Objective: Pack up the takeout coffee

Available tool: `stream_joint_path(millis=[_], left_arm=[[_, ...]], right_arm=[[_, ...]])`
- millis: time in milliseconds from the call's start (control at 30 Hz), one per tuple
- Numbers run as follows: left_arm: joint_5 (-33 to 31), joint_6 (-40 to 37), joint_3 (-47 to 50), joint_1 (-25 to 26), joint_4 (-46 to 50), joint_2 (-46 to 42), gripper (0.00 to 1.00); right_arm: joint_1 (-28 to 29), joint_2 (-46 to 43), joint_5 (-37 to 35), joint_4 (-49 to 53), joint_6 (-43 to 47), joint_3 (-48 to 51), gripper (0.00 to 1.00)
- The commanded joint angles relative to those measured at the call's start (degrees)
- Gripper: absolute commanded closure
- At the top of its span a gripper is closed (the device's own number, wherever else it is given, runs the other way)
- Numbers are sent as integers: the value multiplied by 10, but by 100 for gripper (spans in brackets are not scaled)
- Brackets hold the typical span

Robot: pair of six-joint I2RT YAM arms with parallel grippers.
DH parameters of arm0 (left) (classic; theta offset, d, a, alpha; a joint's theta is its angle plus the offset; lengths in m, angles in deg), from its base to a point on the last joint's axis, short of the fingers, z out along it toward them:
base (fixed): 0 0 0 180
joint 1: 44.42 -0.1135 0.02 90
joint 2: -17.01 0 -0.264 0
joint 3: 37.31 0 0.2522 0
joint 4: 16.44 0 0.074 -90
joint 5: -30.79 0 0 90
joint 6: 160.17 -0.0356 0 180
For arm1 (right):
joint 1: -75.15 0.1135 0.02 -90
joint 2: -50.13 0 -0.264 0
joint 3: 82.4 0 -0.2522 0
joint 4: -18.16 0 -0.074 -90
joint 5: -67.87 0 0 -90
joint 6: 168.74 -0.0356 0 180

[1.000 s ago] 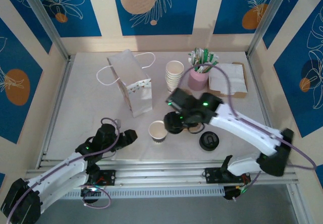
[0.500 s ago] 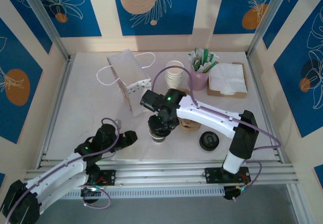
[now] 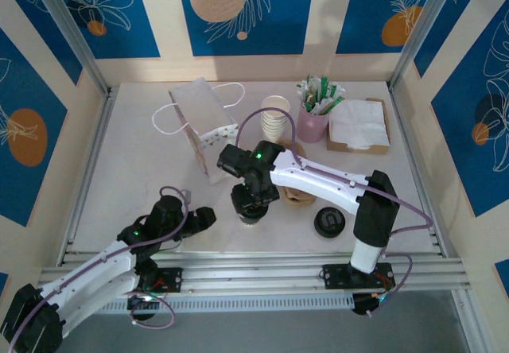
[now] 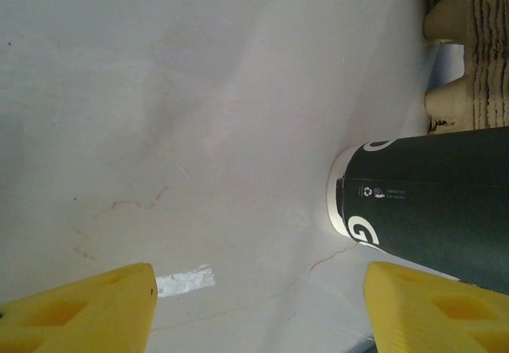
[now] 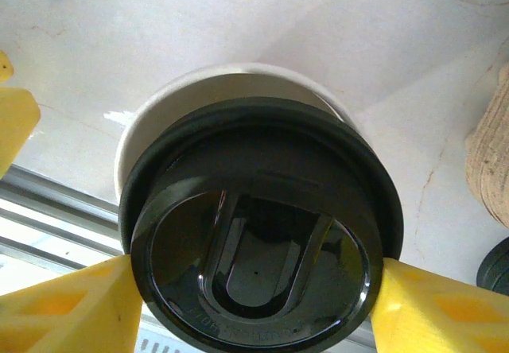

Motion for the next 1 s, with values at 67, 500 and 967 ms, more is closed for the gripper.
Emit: stream_joint_path(millis=[67,500,967], left_arm=[[3,-4,-17,10,4,8,31],[14,-4,-19,23,-37,51,33],[16,-3,-22,33,-56,70,34]], right_arm=[[1,-1,22,-11,-3,-4,30],[2,4,18,-18,-19,19,30],[3,5,17,-43,-43,36,31]])
